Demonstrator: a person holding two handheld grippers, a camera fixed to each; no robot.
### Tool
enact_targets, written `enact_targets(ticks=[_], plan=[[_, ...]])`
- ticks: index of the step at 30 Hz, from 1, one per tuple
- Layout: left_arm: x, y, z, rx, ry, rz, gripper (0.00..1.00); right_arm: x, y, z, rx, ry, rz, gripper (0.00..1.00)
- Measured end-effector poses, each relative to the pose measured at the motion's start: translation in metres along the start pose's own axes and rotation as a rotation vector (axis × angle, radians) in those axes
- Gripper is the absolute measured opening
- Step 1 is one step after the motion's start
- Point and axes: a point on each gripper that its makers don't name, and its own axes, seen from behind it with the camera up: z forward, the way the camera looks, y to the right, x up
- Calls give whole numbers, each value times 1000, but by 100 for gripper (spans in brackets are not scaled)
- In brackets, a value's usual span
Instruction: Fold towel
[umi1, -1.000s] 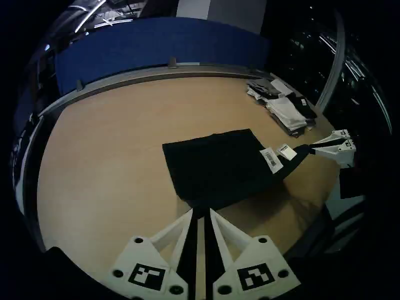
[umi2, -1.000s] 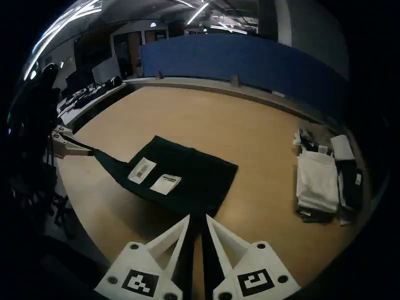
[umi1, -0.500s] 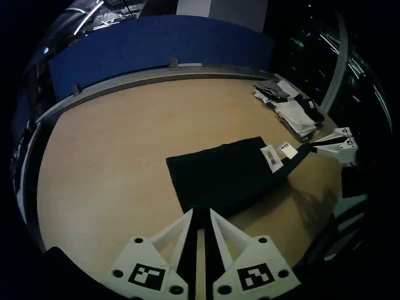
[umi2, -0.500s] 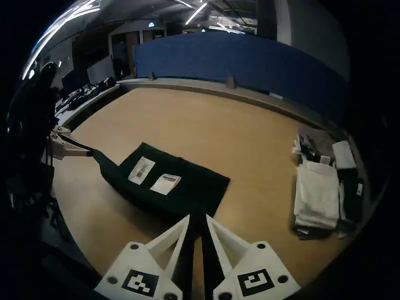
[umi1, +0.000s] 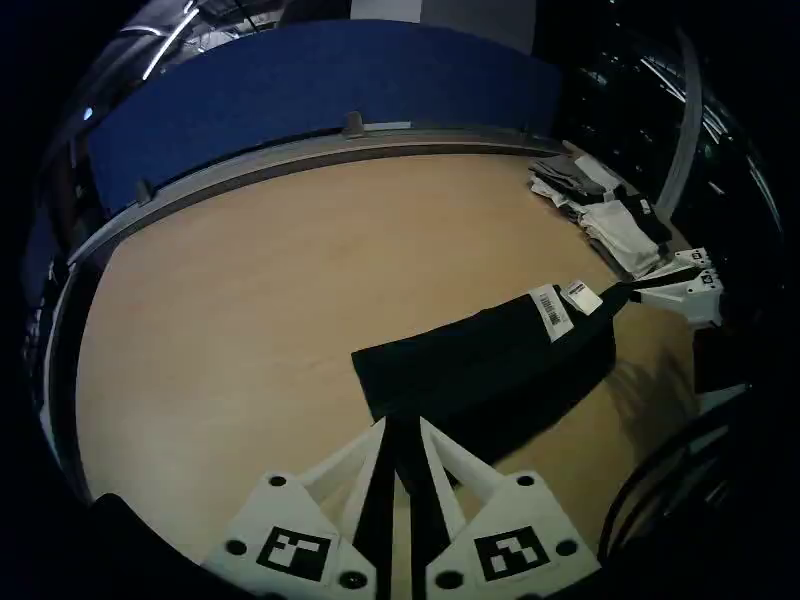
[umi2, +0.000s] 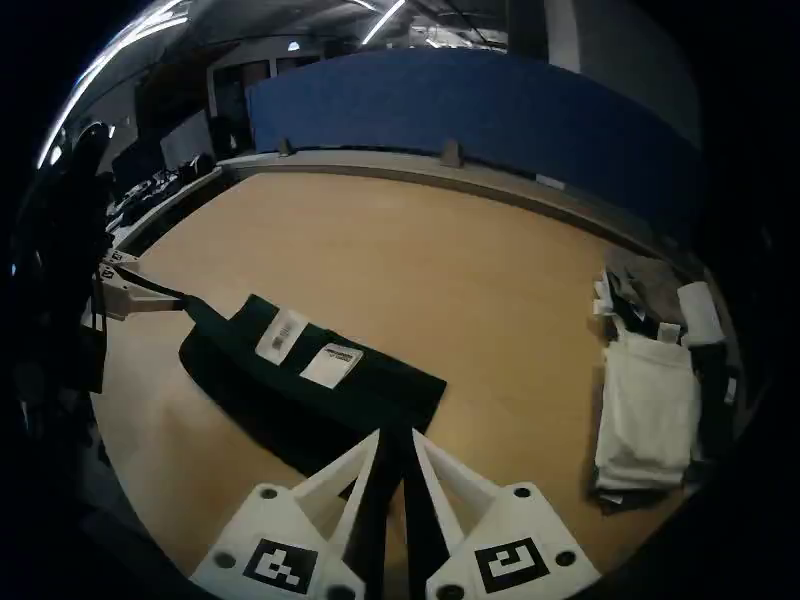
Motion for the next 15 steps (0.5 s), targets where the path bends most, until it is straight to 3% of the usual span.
enact_targets(ticks=[6,15], plan=[[0,-7,20,2,-23,0,8,0,7,20,-3,-20,12,8],[-8,-10,36,9,-51,10,8,-7,10,35,-4,-45,31,8]])
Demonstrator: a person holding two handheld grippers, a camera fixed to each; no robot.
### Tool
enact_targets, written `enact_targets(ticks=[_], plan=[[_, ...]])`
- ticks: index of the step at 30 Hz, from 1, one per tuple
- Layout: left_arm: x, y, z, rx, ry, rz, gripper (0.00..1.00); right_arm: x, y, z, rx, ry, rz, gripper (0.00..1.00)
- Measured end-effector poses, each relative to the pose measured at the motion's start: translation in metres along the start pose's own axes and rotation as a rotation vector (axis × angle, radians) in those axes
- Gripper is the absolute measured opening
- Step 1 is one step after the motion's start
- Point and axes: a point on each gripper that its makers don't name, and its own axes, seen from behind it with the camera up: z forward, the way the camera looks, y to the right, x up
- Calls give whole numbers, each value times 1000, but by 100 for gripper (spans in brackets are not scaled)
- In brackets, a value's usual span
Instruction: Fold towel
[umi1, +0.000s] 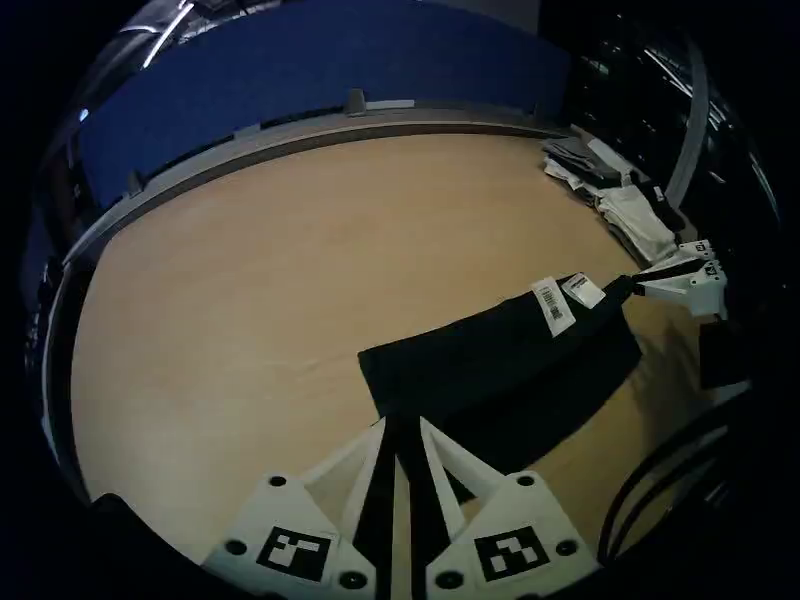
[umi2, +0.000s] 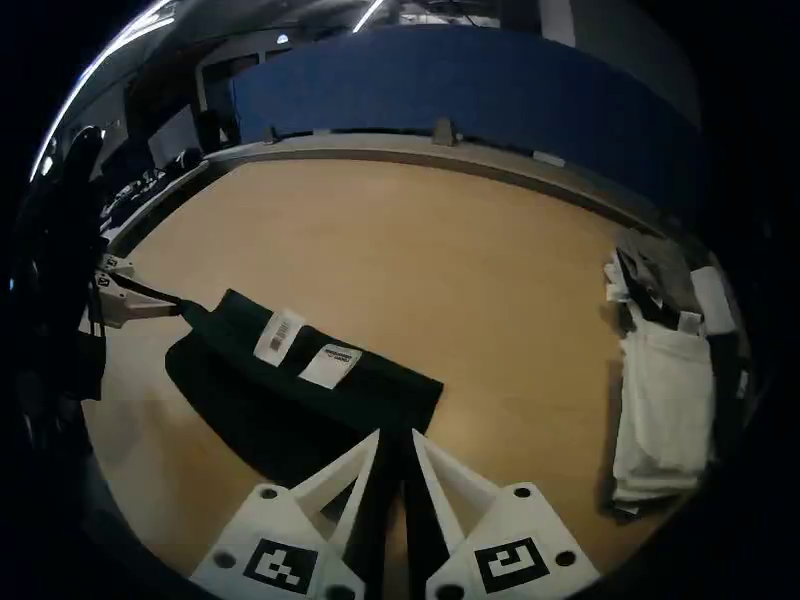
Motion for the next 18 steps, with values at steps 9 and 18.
enact_targets(ticks=[9,18], plan=[[0,-6,13,16,-9,1,10,-3,6,14,-22,-8,8,11],[-1,-15,17,52,-13,1,19,-5,15,24,-61,-11,-6,35]])
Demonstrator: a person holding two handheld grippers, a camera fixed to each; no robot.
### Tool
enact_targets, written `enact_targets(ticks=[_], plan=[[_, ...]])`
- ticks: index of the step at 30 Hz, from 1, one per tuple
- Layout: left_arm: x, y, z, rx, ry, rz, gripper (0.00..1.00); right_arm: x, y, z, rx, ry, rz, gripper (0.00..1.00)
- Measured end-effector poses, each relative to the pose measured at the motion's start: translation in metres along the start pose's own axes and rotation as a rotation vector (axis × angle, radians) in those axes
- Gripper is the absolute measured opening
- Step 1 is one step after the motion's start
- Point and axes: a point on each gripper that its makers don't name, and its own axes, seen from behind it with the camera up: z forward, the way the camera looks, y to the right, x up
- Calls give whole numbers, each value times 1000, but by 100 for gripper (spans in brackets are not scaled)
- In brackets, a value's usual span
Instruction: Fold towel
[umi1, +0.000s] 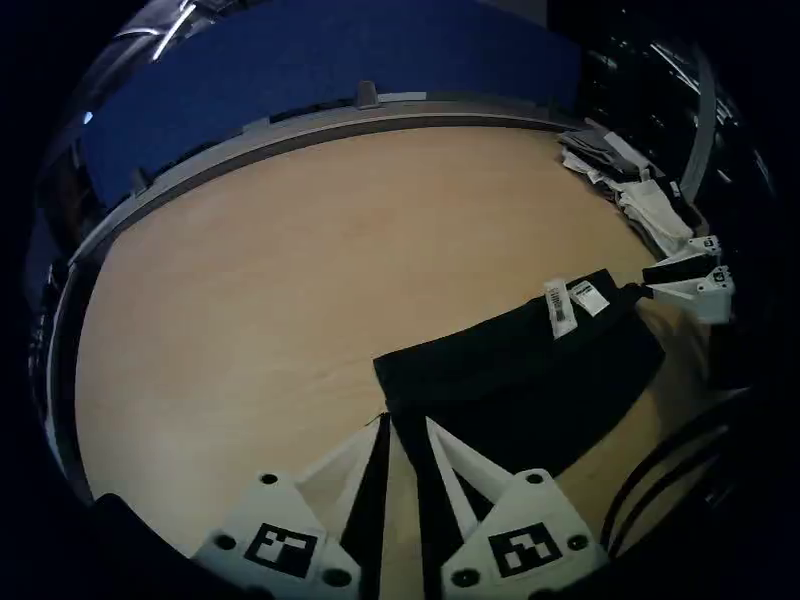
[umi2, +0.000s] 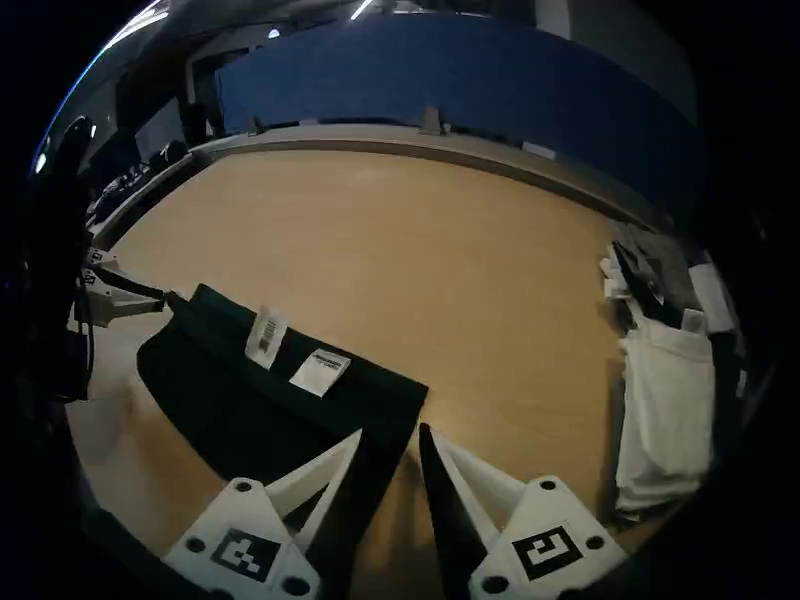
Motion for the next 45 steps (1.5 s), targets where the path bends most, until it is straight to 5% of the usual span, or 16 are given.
enact_targets(ticks=[12,20,27,32,42,45], plan=[[0,-7,0,11,-3,-13,28,-4,7,9,-35,-11,-25,40],[-1,-6,-2,8,-1,-19,29,6,19,18,-84,6,-15,62],[-2,-8,-5,11,2,-31,33,15,29,15,-118,33,-4,95],[-2,-7,-7,11,3,-40,38,20,33,12,-143,53,-13,98],[0,-9,-13,12,23,-47,92,21,25,2,-118,68,-17,100],[1,-10,-15,17,28,-51,92,18,24,0,-113,61,-22,100]])
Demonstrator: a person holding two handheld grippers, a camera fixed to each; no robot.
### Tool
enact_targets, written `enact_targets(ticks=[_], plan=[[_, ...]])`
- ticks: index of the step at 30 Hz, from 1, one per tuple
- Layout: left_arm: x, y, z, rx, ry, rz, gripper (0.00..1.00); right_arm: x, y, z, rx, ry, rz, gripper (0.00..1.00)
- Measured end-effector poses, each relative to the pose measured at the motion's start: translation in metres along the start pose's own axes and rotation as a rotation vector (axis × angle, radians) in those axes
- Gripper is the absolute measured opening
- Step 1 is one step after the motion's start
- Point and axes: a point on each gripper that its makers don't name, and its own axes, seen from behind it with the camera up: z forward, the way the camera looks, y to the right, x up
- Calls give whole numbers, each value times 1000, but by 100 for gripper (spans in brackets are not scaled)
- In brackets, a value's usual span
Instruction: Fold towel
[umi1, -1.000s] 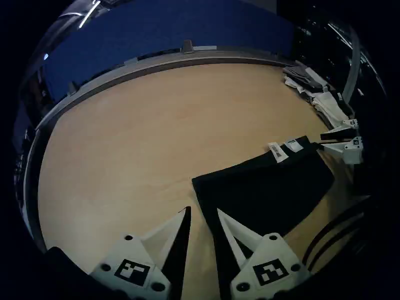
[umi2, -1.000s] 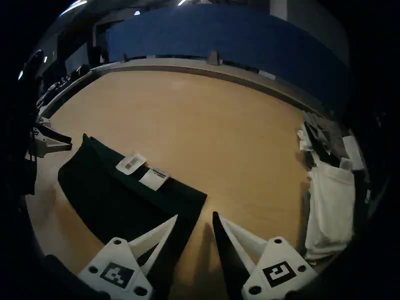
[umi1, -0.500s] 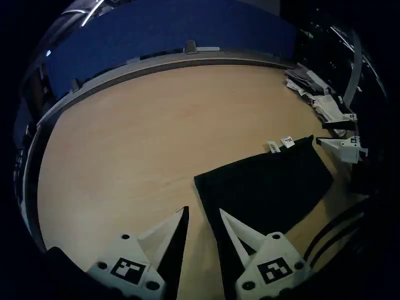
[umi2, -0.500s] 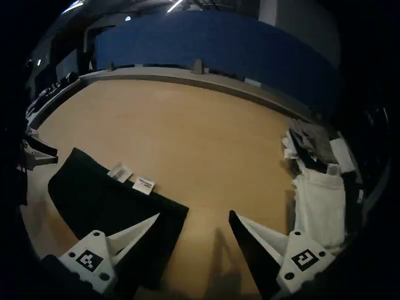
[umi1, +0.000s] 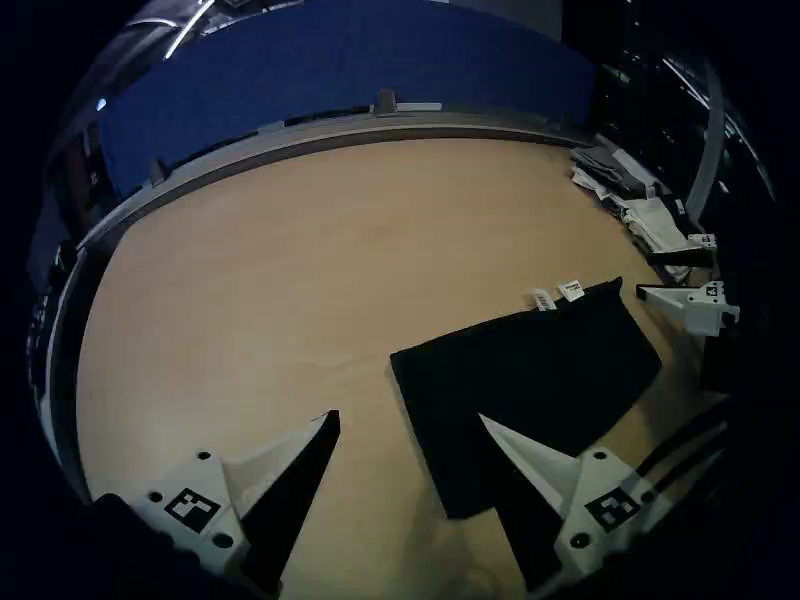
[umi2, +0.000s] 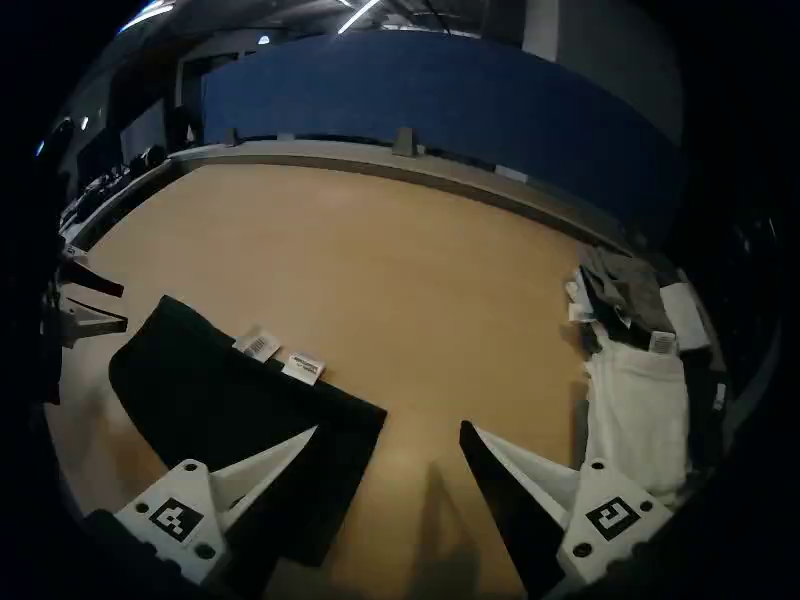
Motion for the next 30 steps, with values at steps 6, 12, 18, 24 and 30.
enact_targets(ticks=[6,12,18,24,30], plan=[[0,-2,-5,2,8,-20,94,-4,-4,-5,16,-5,-2,100],[-4,0,-14,6,14,-35,94,-11,-8,-14,34,-13,-3,100],[-15,5,-27,2,10,-73,94,-23,-14,-23,47,-27,-5,100],[-31,8,-38,4,1,-106,94,-40,-23,-34,63,-44,0,100],[-55,14,-52,7,-21,-110,94,-60,-37,-47,89,-66,4,100]])
